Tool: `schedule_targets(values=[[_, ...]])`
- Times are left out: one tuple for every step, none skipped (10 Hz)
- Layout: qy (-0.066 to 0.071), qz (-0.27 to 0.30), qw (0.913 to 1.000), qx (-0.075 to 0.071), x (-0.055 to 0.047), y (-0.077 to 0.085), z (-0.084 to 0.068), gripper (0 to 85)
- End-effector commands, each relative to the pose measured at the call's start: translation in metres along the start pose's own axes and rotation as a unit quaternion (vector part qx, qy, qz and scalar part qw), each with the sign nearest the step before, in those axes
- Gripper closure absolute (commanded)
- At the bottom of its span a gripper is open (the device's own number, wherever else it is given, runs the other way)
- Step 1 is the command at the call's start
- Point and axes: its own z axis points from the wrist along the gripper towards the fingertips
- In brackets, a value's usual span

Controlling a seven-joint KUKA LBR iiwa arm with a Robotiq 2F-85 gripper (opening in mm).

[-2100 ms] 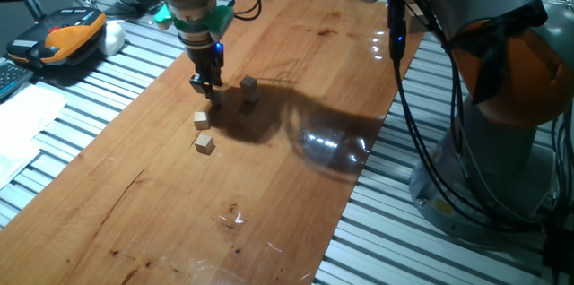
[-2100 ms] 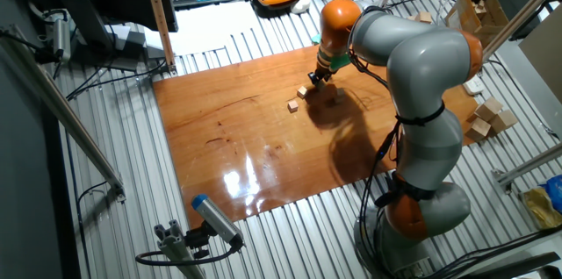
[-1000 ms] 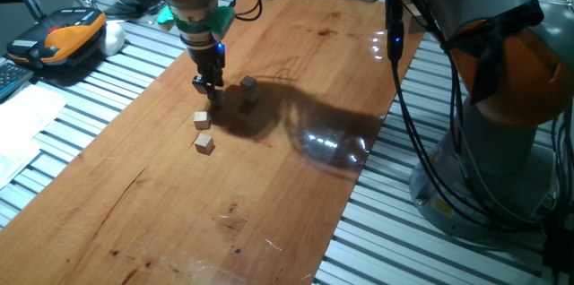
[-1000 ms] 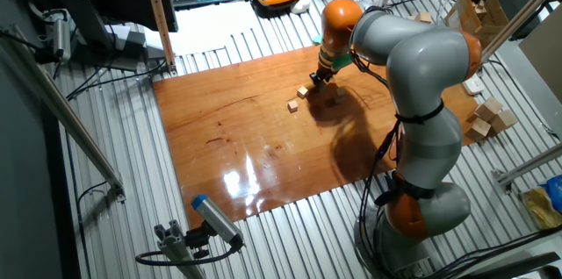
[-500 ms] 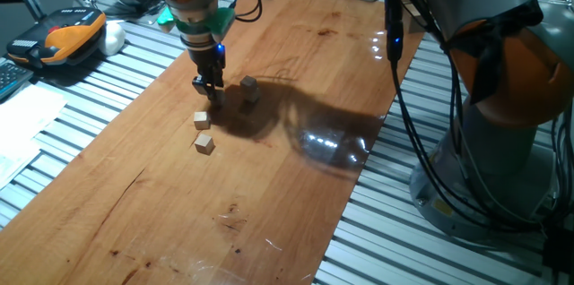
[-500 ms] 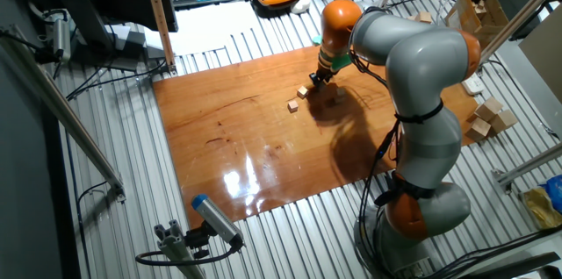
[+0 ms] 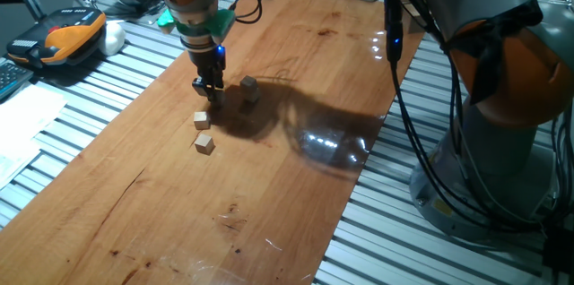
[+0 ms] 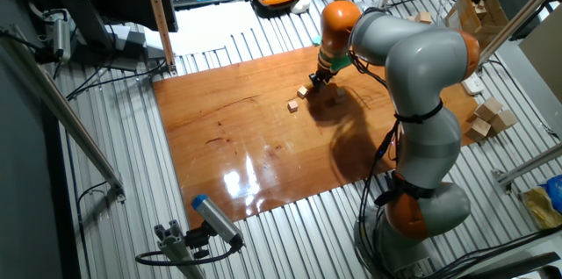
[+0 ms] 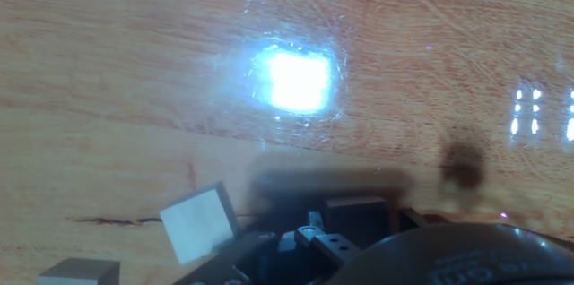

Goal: Stack the blocks in a vertical line of five

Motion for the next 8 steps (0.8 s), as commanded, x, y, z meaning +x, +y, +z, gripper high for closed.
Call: schedule_targets(values=[[-0.001, 0.001, 1.0000, 0.000, 0.0001, 0.0002, 0.0033, 51.0], [-0.002, 0.003, 1.0000, 0.000, 0.0001, 0.0006, 0.0058, 51.0], [-0.003, 0.005, 1.0000, 0.000, 0.0002, 0.0014, 0.0062, 51.0], [-0.002, 0.006, 1.0000, 0.000, 0.0003, 0.0015, 0.0055, 51.0], [0.000, 0.006, 1.0000, -0.001, 0.0004, 0.0015, 0.0044, 51.0], [0.003, 0.004, 1.0000, 0.000, 0.0004, 0.0013, 0.0030, 68.0], [0.004, 0.003, 1.0000, 0.000, 0.0005, 0.0012, 0.0027, 68.0], [0.003, 0.003, 1.0000, 0.001, 0.0006, 0.0016, 0.0035, 68.0]])
